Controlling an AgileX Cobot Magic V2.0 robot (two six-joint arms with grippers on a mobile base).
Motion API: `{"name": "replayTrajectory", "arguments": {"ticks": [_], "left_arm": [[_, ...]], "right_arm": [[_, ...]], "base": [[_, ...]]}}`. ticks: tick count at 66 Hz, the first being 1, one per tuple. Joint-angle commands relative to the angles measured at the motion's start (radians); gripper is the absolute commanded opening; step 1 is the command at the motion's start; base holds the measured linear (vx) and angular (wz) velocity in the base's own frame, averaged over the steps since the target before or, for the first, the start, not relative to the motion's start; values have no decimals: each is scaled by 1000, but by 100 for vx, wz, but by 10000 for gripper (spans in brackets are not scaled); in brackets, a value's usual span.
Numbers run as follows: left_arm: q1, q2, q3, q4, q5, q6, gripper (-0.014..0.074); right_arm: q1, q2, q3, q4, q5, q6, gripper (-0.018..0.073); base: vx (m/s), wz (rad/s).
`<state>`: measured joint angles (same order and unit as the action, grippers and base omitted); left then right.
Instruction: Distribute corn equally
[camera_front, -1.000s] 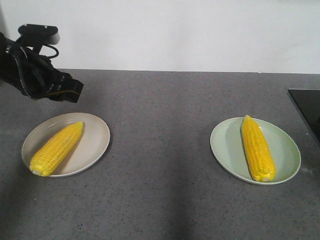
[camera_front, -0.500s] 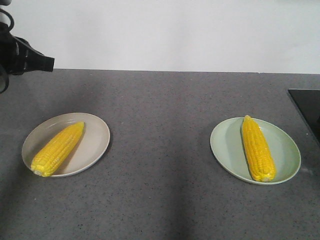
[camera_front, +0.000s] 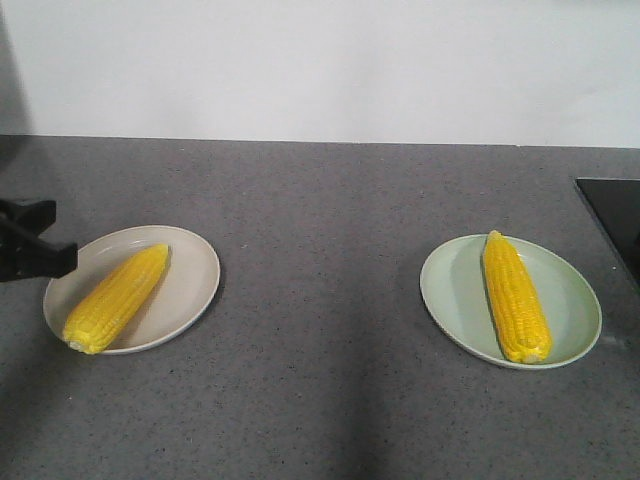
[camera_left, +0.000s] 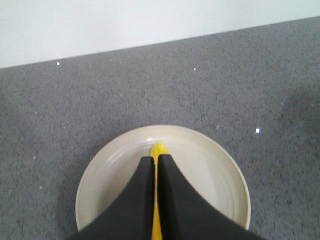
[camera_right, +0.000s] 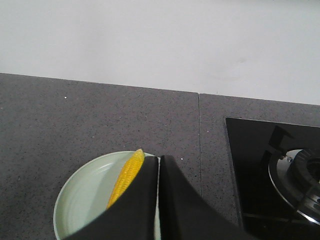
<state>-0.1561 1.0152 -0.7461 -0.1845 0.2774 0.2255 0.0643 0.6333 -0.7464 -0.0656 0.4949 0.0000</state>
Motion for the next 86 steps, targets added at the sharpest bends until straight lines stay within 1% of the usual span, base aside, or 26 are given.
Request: {"name": "replayTrajectory", "arguments": {"ticks": [1, 7, 16, 21, 28, 39, 53, 61, 65, 70, 76, 86], "left_arm": [[-6, -56, 21, -18, -82, -4, -7], [-6, -92, 61, -18, -108, 2, -7], [-6, -155, 131, -18, -211, 18, -7], [-6, -196, 167, -18, -246, 18, -7], [-6, -263, 215, -20, -231, 8, -7], [-6, -393, 305, -28, -218, -39, -7], [-6, -583, 392, -26, -154, -35, -7], [-6, -650, 448, -19, -83, -32, -7], [-6, -667, 468, -13, -79, -31, -7], [-6, -679, 499, -10, -107, -31, -7], [-6, -684, 542, -11, -166, -35, -7], [-6, -684, 627, -18, -310, -70, -7]], "right_arm": [[-1, 2, -23, -6, -72, 0, -5], [-1, 2, -23, -6, -72, 0, -5], [-1, 2, -23, -6, -72, 0, -5], [-1, 2, -23, -6, -72, 0, -5], [-1, 2, -23, -6, -72, 0, -5], [-1, 2, -23, -6, -72, 0, -5], [-1, 2, -23, -6, -72, 0, -5], [-1, 2, -23, -6, -72, 0, -5], [-1, 2, -23, -6, -72, 0, -5], [-1, 2, -23, -6, -72, 0, -5], [-1, 2, -23, -6, -72, 0, -5], [-1, 2, -23, -6, -72, 0, -5]], "base": [[0, 0], [0, 0], [0, 0], [0, 0], [0, 0], [0, 0], [0, 0], [0, 0], [0, 0], [0, 0], [0, 0], [0, 0]]}}
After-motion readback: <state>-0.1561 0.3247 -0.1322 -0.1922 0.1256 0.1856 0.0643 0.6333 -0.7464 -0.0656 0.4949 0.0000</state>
